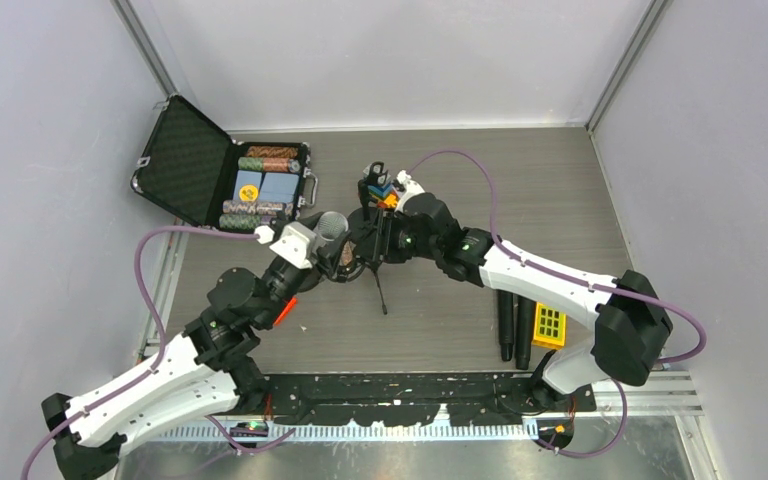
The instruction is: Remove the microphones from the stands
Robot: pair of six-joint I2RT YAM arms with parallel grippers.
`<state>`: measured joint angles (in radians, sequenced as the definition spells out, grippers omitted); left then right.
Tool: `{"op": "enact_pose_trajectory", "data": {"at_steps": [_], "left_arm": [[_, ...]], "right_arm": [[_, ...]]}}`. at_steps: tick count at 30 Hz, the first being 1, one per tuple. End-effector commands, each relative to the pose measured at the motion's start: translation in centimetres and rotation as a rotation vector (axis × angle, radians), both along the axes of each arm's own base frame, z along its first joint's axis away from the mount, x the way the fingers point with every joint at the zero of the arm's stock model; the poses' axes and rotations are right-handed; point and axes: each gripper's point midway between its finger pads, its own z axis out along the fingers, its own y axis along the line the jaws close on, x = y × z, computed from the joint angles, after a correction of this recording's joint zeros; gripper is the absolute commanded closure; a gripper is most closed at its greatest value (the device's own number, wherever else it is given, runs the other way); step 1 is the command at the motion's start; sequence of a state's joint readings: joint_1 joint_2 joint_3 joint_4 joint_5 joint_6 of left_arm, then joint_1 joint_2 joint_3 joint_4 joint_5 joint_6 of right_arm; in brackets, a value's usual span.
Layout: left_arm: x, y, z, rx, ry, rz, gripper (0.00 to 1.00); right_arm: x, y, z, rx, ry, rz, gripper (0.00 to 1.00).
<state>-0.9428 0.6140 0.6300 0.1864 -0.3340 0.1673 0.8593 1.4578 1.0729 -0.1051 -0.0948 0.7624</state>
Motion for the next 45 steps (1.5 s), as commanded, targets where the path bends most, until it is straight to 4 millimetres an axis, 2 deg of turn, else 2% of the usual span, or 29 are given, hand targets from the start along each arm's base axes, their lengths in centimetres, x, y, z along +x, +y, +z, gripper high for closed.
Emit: {"op": "enact_pose_trajectory", "data": {"at_steps": [1,9,22,33,45], "left_arm": [[0.1,3.8,6.9,-0.174,-0.108,0.139,0.97],[-0.3,4.7,6.8,-0.201,-0.116,0.153,0.97],[-0.3,4.4,7.6,-0.186,-0.112,0.142,0.97],[-1.2,4.3,9.0,-0.143,-0.116,0.089,0.96],[-2.6,5.4,10.6,-0.227,-0.192,0.069,0.97]], "right_arm": [[-0.2,-2.5,-4.2,-0.152,0.058,-0.032,0.58],[-0.3,-2.5,-4.2,-0.151,0.059,-0.029,0.58],[-0.2,-2.7,-4.2,-0.154,0.056,-0.033,0.58],[-0.1,-2.6,-4.6,-0.160,0.066,-0.031,0.58],[0.0,-2.6,-4.8,-0.164,0.066,-0.035,0.58]]}}
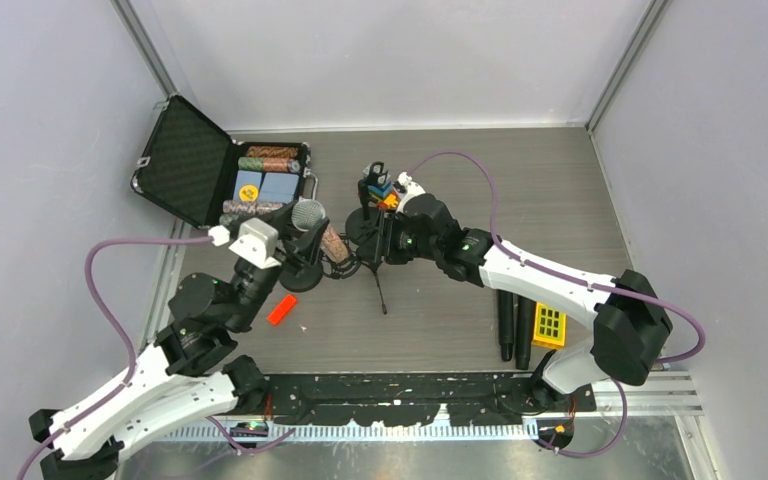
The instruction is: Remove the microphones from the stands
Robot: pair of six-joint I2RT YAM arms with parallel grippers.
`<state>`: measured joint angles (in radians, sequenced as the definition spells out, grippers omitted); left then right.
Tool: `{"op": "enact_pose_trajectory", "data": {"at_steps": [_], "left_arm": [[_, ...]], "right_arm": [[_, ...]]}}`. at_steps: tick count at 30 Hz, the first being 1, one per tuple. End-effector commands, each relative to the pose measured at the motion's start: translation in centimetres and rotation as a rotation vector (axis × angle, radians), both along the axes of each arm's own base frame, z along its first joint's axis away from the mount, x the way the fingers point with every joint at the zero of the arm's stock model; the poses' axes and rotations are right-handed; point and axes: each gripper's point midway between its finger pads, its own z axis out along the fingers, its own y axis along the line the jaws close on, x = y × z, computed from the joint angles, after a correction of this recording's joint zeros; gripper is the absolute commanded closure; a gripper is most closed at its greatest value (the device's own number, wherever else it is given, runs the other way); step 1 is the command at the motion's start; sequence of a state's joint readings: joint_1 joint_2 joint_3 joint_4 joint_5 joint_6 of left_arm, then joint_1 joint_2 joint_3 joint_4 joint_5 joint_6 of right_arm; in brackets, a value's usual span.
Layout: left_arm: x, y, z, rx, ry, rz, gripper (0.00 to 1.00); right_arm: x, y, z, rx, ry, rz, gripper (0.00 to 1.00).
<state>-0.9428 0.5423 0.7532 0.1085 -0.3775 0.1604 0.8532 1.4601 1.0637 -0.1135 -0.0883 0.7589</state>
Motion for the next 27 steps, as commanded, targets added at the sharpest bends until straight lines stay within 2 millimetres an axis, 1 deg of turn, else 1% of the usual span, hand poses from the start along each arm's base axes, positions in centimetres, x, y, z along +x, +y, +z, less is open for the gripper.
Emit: {"op": "enact_pose_trajectory", "data": {"at_steps": [1,5,8,12,13,14,15,16,17,18,19,20,21,22,23,24,25,26,27], "left_arm": [[-1.3,2.5,5.0,-0.119,-0.139,0.034,0.97],[-1.9,2.8,5.8,-0.139,-0.154,0.013,0.96],[-2.3,2.9,6.1,-0.141,-0.126,-0.009,0.97],[-2.4,2.7,5.5,-0.102,-0.052,-0.024,0.99],[-2.4,2.7,5.0,-0.086,-0.028,-0.029,0.99],[-2.5,2.7,4.8,-0.077,-0.011,-0.030,1.00],[-2.5,2.8,4.5,-0.073,0.005,-0.029,1.00],[-2.6,2.9,4.3,-0.073,0.021,-0.027,1.00],[-2.6,3.1,4.1,-0.073,0.033,-0.025,1.00],[-2.7,3.2,3.9,-0.074,0.042,-0.024,1.00],[-2.8,3.3,3.9,-0.079,0.046,-0.025,1.00],[-2.9,3.4,3.9,-0.085,0.049,-0.030,1.00],[-3.1,3.5,4.1,-0.094,0.047,-0.036,1.00],[-3.3,3.5,4.3,-0.107,0.046,-0.048,1.00],[-3.7,3.4,4.8,-0.118,0.035,-0.071,1.00],[-4.2,3.2,5.5,-0.128,0.018,-0.101,1.00],[-4.6,3.1,6.2,-0.137,0.001,-0.124,1.00],[-4.9,3.0,6.9,-0.143,-0.012,-0.140,1.00],[-5.1,3.0,7.3,-0.143,-0.017,-0.152,1.00]], "right_arm": [[-0.2,-2.2,-4.1,-0.146,0.058,-0.024,0.58],[-0.1,-2.0,-4.1,-0.145,0.060,-0.021,0.58],[-0.1,-2.1,-4.0,-0.143,0.057,-0.019,0.58],[-0.3,-2.0,-3.4,-0.126,0.041,-0.008,0.55],[-0.2,-1.8,-2.7,-0.103,0.023,-0.003,0.53],[-0.4,-1.8,-2.7,-0.093,0.020,0.005,0.52],[-0.3,-1.6,-1.8,-0.065,-0.006,0.009,0.49],[-0.5,-1.7,-1.9,-0.060,-0.014,0.016,0.48],[-0.4,-1.6,-0.6,-0.024,-0.051,0.014,0.46],[-0.5,-2.0,-0.9,-0.025,-0.062,0.009,0.45],[-0.4,-2.0,0.4,0.014,-0.103,0.006,0.44],[-0.5,-2.3,0.3,0.020,-0.119,0.001,0.44],[-0.5,-2.7,1.3,0.058,-0.164,-0.017,0.43],[-0.4,-2.8,3.7,0.130,-0.226,-0.028,0.42],[-0.5,-2.9,4.4,0.162,-0.250,-0.033,0.41],[-0.8,-3.2,5.9,0.242,-0.305,-0.041,0.41],[-1.2,-3.6,5.2,0.264,-0.313,-0.044,0.39],[-1.4,-3.9,7.8,0.363,-0.375,-0.053,0.36],[-1.8,-4.3,7.1,0.374,-0.382,-0.056,0.34]]}}
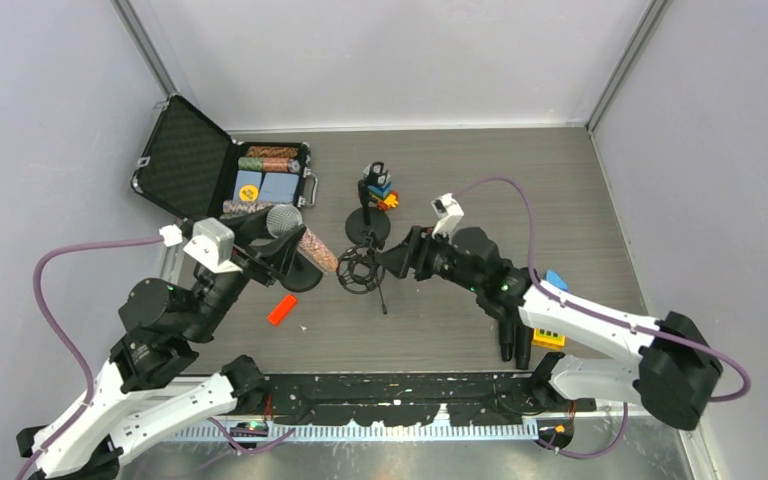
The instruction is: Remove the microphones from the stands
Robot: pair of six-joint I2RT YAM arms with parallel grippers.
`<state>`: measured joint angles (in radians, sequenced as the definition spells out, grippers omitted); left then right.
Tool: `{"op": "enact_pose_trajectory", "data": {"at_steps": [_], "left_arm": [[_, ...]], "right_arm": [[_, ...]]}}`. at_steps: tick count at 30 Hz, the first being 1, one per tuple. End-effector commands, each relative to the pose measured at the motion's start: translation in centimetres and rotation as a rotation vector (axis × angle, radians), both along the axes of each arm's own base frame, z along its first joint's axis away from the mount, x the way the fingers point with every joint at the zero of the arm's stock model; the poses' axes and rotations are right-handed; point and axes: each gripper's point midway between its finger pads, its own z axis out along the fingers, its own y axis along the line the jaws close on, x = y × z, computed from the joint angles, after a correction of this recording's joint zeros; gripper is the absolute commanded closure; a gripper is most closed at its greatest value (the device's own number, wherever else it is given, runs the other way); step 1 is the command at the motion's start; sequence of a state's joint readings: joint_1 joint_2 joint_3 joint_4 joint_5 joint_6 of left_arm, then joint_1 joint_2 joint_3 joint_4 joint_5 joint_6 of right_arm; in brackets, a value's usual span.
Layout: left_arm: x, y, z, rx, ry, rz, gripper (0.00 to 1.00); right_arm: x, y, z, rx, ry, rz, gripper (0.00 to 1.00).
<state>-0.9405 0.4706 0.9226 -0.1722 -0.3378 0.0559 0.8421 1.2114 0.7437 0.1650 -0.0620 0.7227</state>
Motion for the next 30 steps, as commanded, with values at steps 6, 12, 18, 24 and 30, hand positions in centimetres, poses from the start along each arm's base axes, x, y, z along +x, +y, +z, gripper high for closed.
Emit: {"op": "enact_pose_trajectory", "data": {"at_steps": [6,12,18,24,30], "left_arm": [[-2.5,-1.6,4.5,-0.058,-0.050,-0.172,1.00],[-2.2,-4.5,2.9,-0.023,0.017,-0.253,1.00],[-3.6,-7.1,3.2,-0.055,0.048,-0.404,1.00],[-5.4,-9.4,3.4,-0.079,0.063,-0.560,1.00],[-4.8,-10.2,2.0,-0.054,0.100,-0.559,1.00]], "right_arm": [[-0.7,-2.1,8.6,0.312,-0.284,-0.045,0.33],[-2.2,-3.2,9.7,0.305,-0.332,-0.013,0.35],[-5.8,-3.1,11.4,0.333,-0.403,0.154,0.35],[-9.8,-1.2,12.0,0.357,-0.374,0.413,0.35],[-11.4,0.6,11.7,0.359,-0.364,0.529,0.36]]}}
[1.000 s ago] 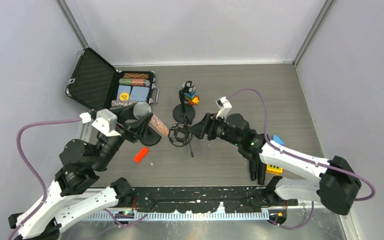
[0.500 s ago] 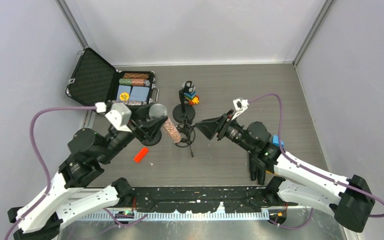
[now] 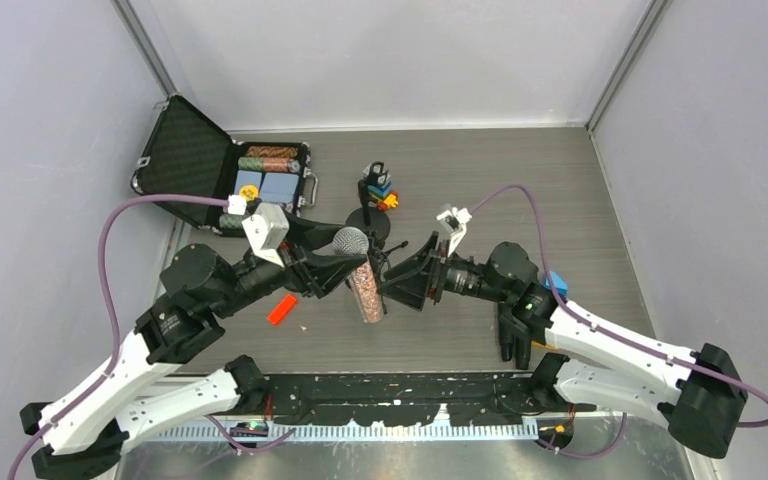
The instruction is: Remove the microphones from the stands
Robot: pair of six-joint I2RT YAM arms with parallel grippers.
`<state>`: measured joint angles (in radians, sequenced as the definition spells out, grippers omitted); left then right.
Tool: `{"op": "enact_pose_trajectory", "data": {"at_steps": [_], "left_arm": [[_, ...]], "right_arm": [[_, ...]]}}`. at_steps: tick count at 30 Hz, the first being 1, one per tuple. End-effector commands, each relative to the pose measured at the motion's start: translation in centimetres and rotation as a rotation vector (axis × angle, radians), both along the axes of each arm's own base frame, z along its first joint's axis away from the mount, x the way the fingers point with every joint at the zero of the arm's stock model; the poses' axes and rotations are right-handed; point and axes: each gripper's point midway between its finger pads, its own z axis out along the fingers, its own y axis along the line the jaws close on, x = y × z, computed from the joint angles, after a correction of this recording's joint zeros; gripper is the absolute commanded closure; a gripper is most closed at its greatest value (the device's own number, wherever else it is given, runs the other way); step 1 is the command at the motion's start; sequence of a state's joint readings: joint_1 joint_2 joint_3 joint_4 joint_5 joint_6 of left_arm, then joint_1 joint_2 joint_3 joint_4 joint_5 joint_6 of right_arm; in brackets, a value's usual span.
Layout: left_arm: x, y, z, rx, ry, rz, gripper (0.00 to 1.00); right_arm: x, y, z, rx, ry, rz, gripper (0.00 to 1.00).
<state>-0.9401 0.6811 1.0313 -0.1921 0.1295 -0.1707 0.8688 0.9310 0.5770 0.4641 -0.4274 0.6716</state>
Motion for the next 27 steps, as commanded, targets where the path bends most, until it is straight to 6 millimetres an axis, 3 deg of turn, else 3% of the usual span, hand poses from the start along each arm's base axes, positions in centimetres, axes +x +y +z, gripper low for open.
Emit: {"op": "enact_pose_trajectory", "data": {"at_steps": [1,7,19,27], "left_arm": [[-1.0,-0.4,2.3,-0.083,-0.040,-0.060,1.00],[-1.0,-0.5,2.4,-0.096,-0.046,-0.063,1.00],[-0.4,-0.8,1.4,-0.071,-0.033,-0.049,1.00],[-0.6,-1.0,1.5,-0.096,-0.042,-0.063,1.00]], "right_arm": [[-2.0,1.3,2.8,0.044,-0.080,0.132,0.36],[-2.1,2.3,2.6,0.034,-0.071,0.154,0.36],[-3.9,2.4,4.9,0.131,-0.106,0.230,0.36],[-3.4,3.6,4.8,0.134,-0.083,0.240,0.38]]}}
